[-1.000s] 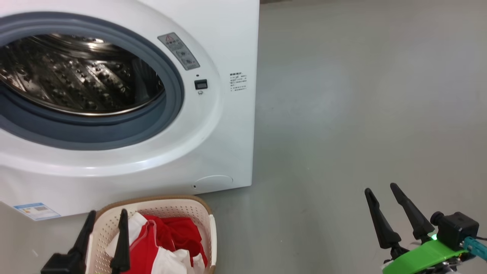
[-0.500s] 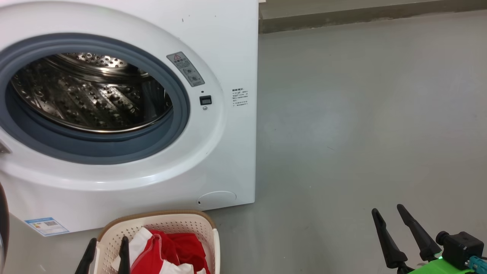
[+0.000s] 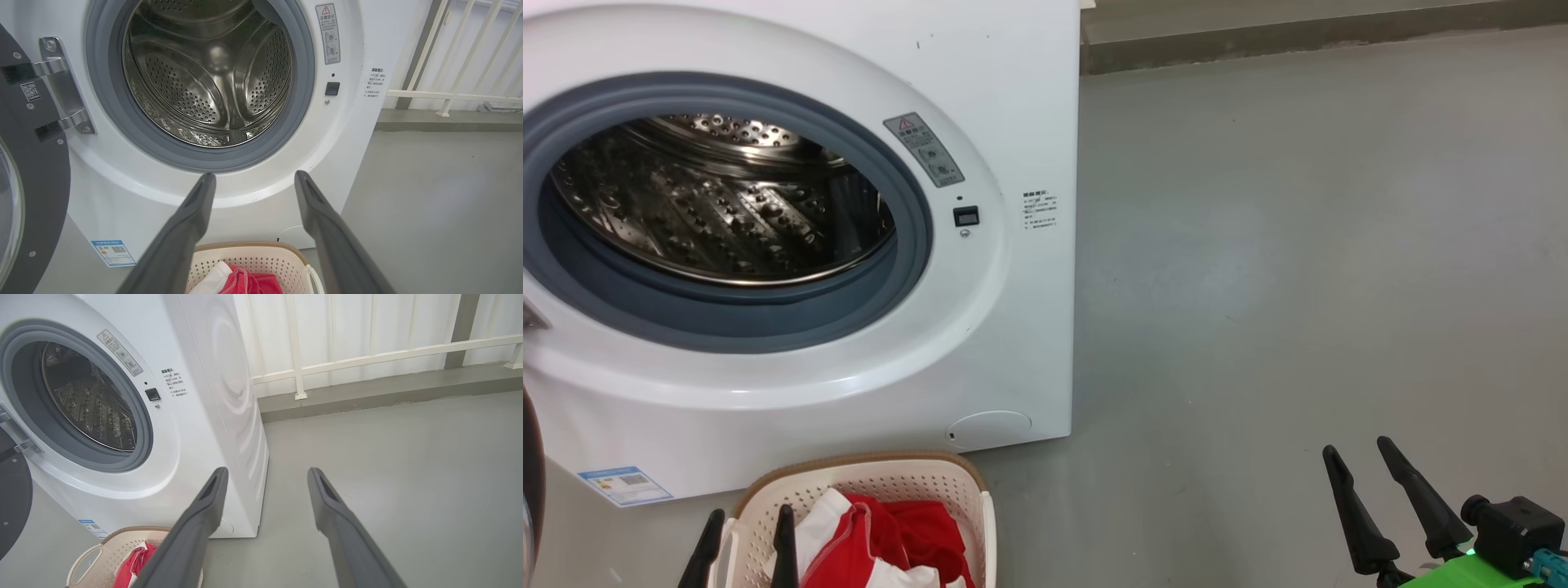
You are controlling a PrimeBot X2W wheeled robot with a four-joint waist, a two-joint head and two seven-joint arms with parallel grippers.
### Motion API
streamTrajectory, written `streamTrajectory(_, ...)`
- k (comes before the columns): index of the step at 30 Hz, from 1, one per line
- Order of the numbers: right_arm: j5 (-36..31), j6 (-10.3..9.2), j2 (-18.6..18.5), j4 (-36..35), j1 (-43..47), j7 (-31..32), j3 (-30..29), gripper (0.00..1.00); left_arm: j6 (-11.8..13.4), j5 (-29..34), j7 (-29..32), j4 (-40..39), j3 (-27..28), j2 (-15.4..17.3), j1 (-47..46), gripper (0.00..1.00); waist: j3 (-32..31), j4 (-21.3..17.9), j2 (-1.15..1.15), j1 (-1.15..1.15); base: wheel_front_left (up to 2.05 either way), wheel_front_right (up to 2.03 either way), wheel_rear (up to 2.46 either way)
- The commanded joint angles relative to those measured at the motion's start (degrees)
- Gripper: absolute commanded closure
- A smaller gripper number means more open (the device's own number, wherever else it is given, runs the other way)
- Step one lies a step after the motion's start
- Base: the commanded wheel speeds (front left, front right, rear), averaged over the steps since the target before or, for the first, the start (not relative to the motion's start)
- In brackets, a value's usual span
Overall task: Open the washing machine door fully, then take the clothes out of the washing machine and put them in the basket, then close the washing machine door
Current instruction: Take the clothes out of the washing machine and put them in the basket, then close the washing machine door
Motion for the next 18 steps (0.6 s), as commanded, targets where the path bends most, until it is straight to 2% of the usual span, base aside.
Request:
streamTrajectory(1, -0.78, 0.36, -1.14, -1.48, -0.14, -0.36, 0.9, 0.0, 0.72, -0.71, -0.29, -1.81, 1.99, 0.52, -0.73, 0.0, -0.01, -0.02, 0.0, 0.0, 0.0, 0.0, 0.0)
streamTrajectory(12, -0.77, 0.36, -1.27, -1.6, -0.37, -0.36, 0.91, 0.0, 1.15, -0.82, -0.29, -1.97, 2.24, 0.52, -1.05, 0.0, 0.21, 0.23, 0.0, 0.0, -0.02, 0.02, 0.0)
streamTrajectory(18, -0.77, 0.36, -1.41, -1.6, -0.51, -0.36, 0.9, 0.0, 1.59, -0.57, -0.29, -1.88, 1.96, 0.52, -1.27, 0.0, 0.43, 0.43, 0.0, 0.0, -0.65, 0.65, 0.0)
